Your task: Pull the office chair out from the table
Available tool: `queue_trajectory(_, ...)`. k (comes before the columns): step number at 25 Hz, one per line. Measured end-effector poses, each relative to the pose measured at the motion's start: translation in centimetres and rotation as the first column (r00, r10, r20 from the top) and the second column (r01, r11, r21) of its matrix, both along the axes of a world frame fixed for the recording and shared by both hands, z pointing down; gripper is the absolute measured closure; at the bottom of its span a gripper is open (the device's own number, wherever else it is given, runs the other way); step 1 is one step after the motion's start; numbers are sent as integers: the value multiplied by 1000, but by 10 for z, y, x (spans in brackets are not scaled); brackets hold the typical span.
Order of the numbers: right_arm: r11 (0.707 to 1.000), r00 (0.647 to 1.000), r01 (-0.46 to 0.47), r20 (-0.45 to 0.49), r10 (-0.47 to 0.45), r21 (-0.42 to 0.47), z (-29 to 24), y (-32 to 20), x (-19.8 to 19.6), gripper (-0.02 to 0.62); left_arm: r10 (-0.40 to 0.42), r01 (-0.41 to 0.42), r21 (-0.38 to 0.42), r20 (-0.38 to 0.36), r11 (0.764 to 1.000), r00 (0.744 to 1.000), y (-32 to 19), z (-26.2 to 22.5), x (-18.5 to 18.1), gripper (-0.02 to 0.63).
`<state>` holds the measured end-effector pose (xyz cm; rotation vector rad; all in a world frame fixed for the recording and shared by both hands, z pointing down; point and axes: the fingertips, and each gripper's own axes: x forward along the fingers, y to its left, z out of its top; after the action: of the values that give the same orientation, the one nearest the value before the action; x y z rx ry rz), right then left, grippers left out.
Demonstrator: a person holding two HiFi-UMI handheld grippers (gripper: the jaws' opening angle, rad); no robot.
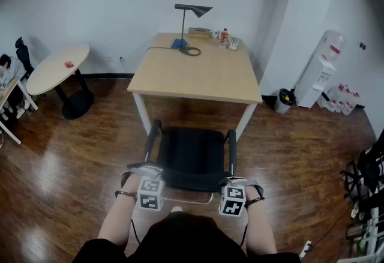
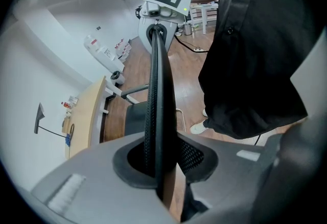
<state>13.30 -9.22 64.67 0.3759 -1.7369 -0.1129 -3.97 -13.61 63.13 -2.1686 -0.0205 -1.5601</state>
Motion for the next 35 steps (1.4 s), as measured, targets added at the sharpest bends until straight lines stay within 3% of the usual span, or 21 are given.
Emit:
queue_trajectory(12, 1000, 1000, 16, -13, -16, -3, -1, 33, -3, 526, -29, 29, 8, 9, 1000, 1000, 34, 1, -4, 520)
queue_trajectory(15, 999, 1000, 12, -12, -12, 34, -5, 36, -3, 524, -41, 41, 30, 10, 999, 999, 39, -4, -3, 520)
queue_trajectory(19, 982, 996, -1, 85, -15, 188, -23, 29, -7, 467, -72, 76, 163, -36, 984, 997, 37, -20, 1, 477)
queue_trajectory(23, 947, 997, 24, 66, -47, 319, -38, 33, -3, 448, -140, 181, 301, -154, 936, 978, 43, -45, 5, 453)
queue_trajectory(25, 930, 996, -1, 80, -31, 368, -44, 35, -2, 445, -193, 272, 316, -260, 909, 946, 49, -60, 5, 451)
queue_trajectory(27, 908, 994, -30, 105, -15, 417, -53, 40, 1, 431, -250, 369, 287, -378, 884, 892, 56, -73, 3, 453)
queue_trajectory(28, 896, 992, -51, 127, -6, 441, -58, 42, 2, 428, -276, 414, 267, -432, 870, 859, 58, -79, 2, 453)
queue_trajectory(32, 838, 965, -187, 254, 60, 513, -85, 50, 14, 516, -361, 558, 158, -614, 815, 702, 65, -94, -10, 460)
queue_trajectory(35, 789, 943, -272, 317, 103, 551, -95, 62, 15, 563, -400, 612, 61, -705, 789, 586, 76, -100, -19, 556)
